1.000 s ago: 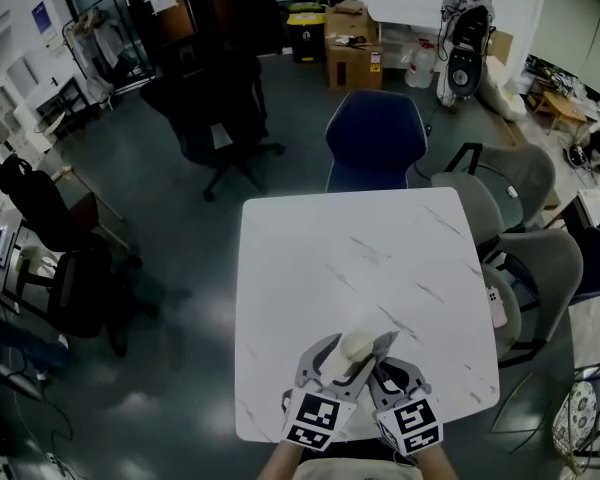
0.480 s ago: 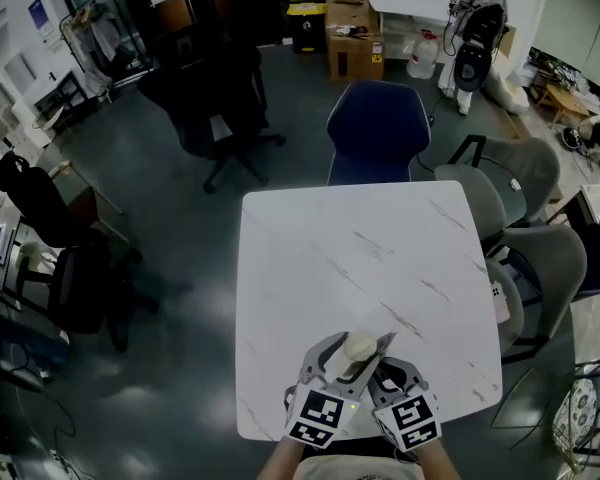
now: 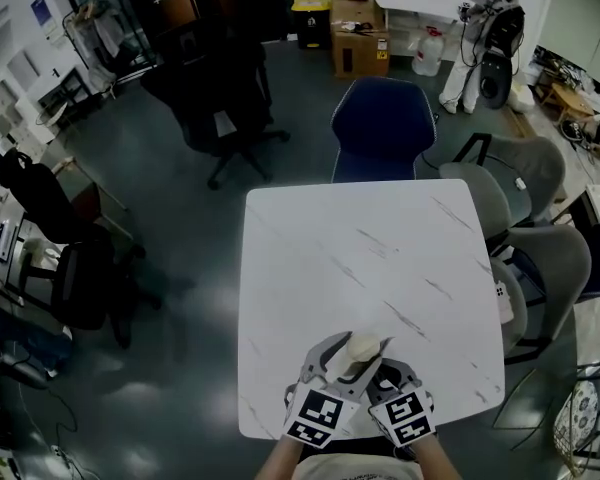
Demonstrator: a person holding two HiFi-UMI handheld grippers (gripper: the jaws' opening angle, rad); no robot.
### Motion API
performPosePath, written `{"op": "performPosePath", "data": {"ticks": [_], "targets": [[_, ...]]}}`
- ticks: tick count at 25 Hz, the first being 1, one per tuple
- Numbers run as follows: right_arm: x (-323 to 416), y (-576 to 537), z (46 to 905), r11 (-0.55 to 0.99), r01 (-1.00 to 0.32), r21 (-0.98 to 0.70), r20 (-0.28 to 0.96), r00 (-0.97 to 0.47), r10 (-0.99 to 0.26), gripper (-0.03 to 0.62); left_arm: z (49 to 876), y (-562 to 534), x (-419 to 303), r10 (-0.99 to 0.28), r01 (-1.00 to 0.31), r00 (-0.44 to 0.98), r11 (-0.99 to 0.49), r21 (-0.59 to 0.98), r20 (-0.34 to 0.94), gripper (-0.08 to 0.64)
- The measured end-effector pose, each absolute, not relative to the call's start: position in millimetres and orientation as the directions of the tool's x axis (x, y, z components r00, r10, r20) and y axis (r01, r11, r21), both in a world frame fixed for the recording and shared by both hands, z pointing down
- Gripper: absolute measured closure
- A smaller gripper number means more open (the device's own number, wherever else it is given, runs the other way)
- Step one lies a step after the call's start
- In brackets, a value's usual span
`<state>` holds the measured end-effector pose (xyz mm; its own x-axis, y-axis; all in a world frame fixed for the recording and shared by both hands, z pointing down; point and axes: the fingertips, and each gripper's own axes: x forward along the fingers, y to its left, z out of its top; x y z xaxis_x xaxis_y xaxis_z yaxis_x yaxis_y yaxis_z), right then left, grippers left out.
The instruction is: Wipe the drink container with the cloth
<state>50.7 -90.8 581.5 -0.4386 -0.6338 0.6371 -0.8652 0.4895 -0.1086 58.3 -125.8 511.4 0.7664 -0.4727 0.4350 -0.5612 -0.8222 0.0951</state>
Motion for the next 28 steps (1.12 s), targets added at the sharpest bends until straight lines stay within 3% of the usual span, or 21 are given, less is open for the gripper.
{"op": "performPosePath", "data": {"ticks": [15, 28], "targets": [[45.6, -92.0, 623.3, 0.519, -0.848, -0.103, 0.703, -0.431, -0.566, 0.546, 511.7, -124.9, 55.8, -0.434, -0.517, 0.78, -0.853, 0.074, 0.451, 0.304], [46.5, -90.3, 660.0, 0.542, -0.838, -0.071, 0.766, -0.393, -0.508, 0.546, 519.7, -120.7, 54.8, -0.318, -0.392, 0.809, -0.919, 0.05, 0.494, 0.307]]}}
